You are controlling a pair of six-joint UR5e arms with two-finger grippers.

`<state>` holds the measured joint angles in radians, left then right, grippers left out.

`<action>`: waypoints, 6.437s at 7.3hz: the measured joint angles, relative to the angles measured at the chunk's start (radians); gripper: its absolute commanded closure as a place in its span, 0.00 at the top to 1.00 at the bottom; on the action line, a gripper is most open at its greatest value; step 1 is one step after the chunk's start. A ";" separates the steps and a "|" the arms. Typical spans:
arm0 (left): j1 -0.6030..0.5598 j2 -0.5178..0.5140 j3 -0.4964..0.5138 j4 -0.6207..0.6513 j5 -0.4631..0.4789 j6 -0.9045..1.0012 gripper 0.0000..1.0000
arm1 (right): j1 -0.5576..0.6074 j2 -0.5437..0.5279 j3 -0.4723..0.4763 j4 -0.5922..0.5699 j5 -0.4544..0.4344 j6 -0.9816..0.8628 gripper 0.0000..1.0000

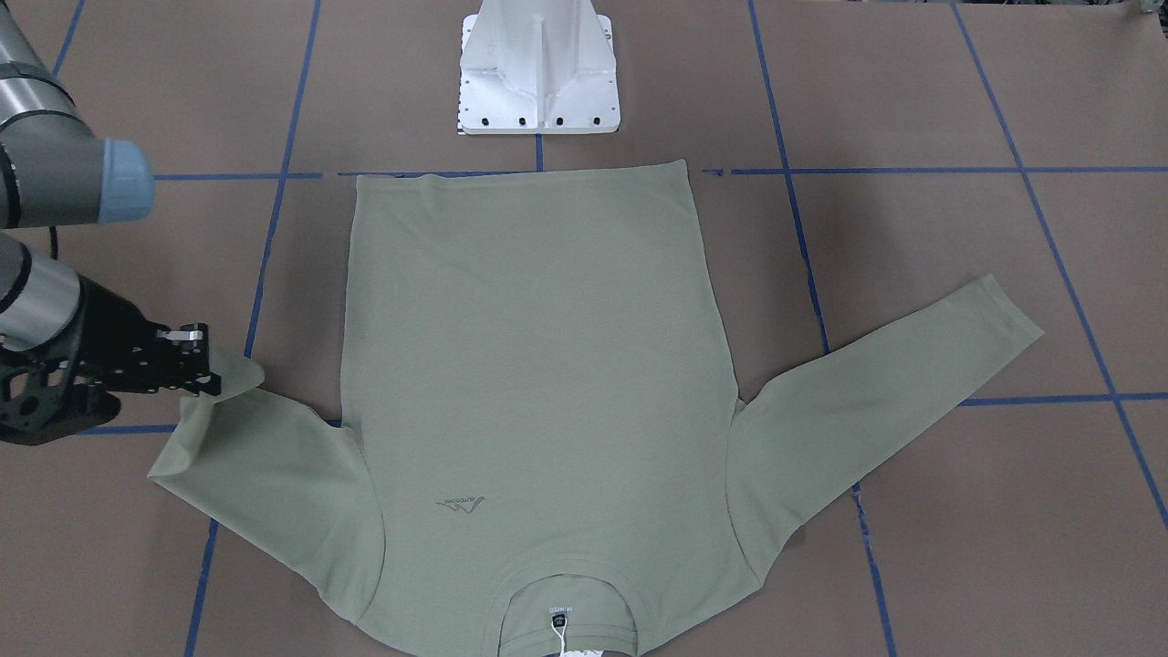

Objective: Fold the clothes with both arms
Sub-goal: 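Carry the sleeve across the shirt body toward the other sleeve, then release the sleeve and lift the right gripper away, then grasp the other sleeve cuff with the left gripper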

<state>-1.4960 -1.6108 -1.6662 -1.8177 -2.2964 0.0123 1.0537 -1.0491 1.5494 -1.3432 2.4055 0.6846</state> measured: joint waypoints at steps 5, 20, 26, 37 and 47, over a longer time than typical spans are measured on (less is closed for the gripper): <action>0.000 -0.007 0.054 -0.040 0.000 0.001 1.00 | -0.199 0.548 -0.382 0.062 -0.138 0.168 0.00; 0.031 -0.009 0.152 -0.224 0.017 -0.135 1.00 | -0.516 0.665 -0.415 0.179 -0.630 0.427 1.00; 0.396 0.209 0.130 -0.758 0.276 -0.956 1.00 | -0.252 0.350 0.040 -0.412 -0.366 0.158 1.00; 0.602 0.208 0.176 -0.763 0.460 -1.154 1.00 | -0.051 -0.020 0.290 -0.442 -0.195 -0.171 1.00; 0.606 0.210 0.172 -0.763 0.462 -1.162 0.29 | -0.042 -0.017 0.294 -0.448 -0.182 -0.171 1.00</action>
<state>-0.8897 -1.4011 -1.4947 -2.5807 -1.8347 -1.1496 1.0117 -1.0661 1.8438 -1.7914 2.2236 0.5139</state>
